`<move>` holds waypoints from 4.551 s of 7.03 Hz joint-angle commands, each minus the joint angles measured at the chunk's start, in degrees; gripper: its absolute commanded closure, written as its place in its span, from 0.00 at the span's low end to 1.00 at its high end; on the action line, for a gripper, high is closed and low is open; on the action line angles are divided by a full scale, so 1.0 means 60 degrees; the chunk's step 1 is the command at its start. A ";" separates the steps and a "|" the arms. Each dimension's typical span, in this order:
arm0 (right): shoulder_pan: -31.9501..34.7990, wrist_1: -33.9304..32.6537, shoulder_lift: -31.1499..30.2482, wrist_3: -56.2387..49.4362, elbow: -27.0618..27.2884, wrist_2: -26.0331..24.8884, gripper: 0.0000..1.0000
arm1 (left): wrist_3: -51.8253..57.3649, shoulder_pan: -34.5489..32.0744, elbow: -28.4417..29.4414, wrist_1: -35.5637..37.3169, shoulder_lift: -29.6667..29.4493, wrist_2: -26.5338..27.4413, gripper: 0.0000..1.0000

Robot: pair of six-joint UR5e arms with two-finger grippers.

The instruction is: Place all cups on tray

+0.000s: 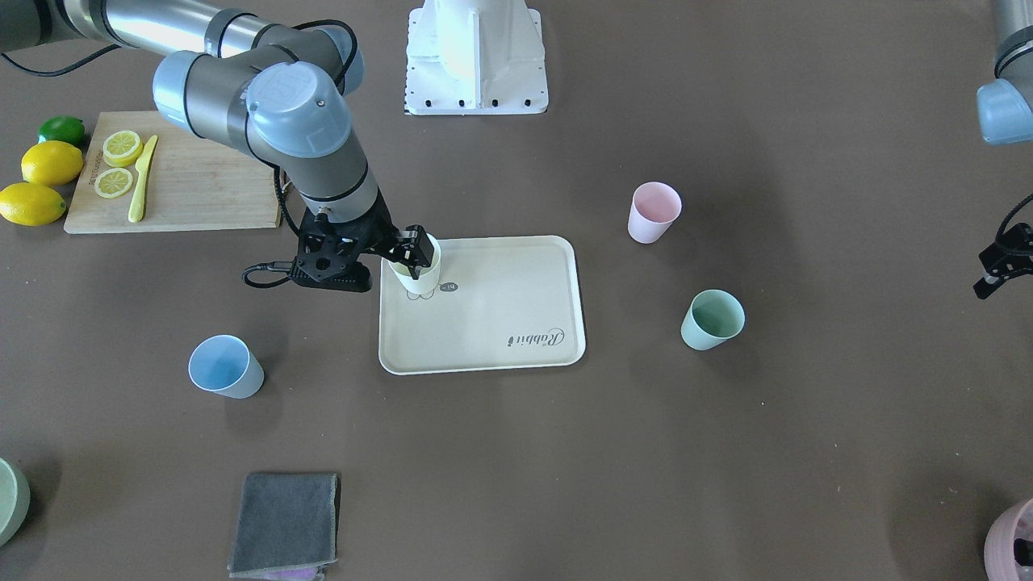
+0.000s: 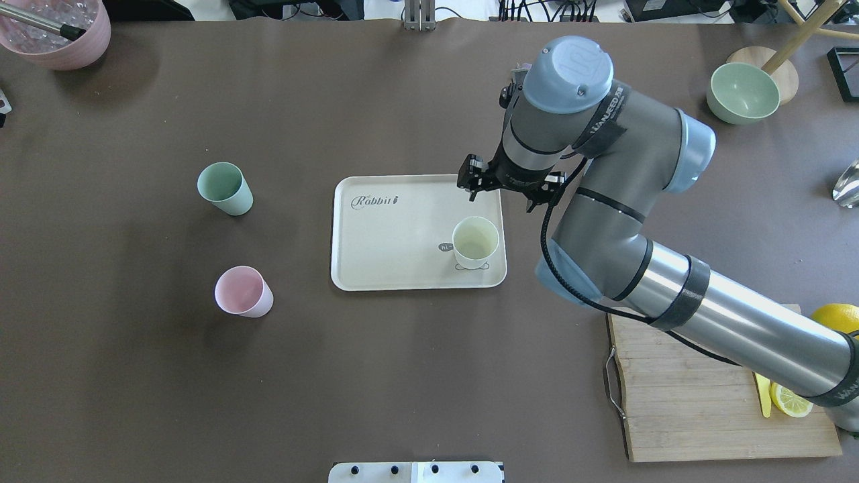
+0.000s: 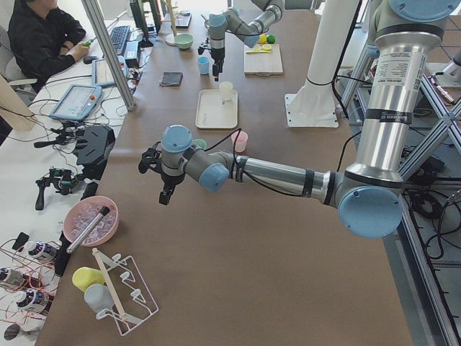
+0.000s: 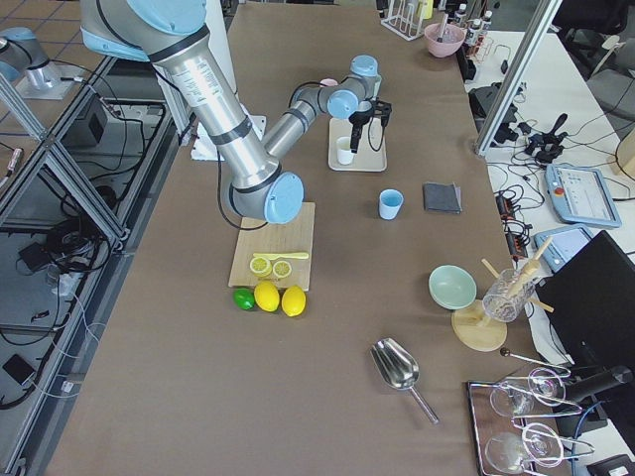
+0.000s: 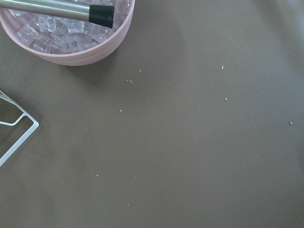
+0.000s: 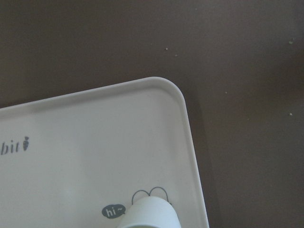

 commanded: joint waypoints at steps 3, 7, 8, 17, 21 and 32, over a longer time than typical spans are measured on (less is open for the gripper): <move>0.2357 0.0009 -0.1286 -0.3470 -0.0106 0.0803 0.00 | -0.0150 0.0000 0.0008 0.0003 -0.0181 0.0000 0.02; 0.2770 0.0944 -0.2006 -0.4184 -0.0678 0.0978 0.00 | -0.2090 0.0872 0.0140 -0.0026 -0.0955 0.0073 0.02; 0.2916 0.0947 -0.2036 -0.4184 -0.0620 0.1095 0.00 | -0.2941 0.1445 0.0068 -0.0084 -0.1204 0.0088 0.02; 0.3137 0.0947 -0.2168 -0.4154 -0.0561 0.1111 0.00 | -0.4312 0.4365 0.0111 -0.0114 -0.2071 0.1831 0.03; 0.3152 0.0976 -0.2198 -0.3935 -0.0474 0.1111 0.00 | -0.4151 0.4380 0.0374 -0.0173 -0.2071 0.1846 0.48; 0.3196 0.0976 -0.2300 -0.4067 -0.0400 0.1141 0.00 | -0.5548 0.4319 0.0009 0.2796 -0.5082 0.1538 1.00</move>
